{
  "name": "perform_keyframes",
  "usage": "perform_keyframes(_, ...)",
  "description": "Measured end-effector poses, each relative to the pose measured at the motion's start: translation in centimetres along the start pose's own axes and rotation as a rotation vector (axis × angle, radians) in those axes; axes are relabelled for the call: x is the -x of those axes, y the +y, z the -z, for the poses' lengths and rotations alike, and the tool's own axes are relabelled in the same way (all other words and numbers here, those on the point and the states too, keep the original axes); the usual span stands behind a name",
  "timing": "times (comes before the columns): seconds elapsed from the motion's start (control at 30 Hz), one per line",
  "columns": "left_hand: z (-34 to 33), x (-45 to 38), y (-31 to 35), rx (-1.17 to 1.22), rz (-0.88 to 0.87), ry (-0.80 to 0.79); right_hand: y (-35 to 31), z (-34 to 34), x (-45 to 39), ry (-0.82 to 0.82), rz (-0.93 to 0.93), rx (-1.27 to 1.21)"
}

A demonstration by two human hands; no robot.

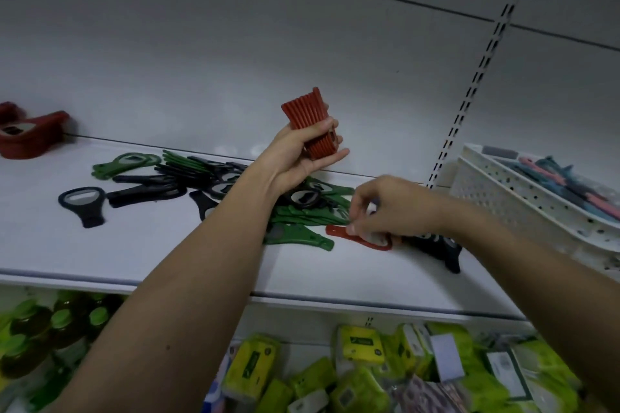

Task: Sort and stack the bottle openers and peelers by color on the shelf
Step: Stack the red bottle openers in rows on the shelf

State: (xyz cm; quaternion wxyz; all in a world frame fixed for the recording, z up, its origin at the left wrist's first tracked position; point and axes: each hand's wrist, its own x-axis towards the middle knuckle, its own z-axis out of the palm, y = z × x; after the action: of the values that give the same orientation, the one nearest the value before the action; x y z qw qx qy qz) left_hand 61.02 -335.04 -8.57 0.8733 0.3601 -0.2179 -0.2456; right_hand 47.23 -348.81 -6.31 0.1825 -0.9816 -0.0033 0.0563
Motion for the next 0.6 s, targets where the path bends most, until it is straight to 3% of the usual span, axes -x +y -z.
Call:
perform_keyframes(0.1,0.3,-0.3,-0.1,0.015,-0.008,0.036,1.1,-1.1,-0.3,0.058,0.042,0.123)
perform_keyframes(0.37,-0.2,0.5,-0.8,-0.084,0.042,0.095,1.8,-2.3,0.9,0.106,0.088,-0.069)
perform_keyframes(0.6,-1.3,3.5,0.4,-0.191,0.008,0.155,0.9,0.8,4.5,0.485,0.108,-0.778)
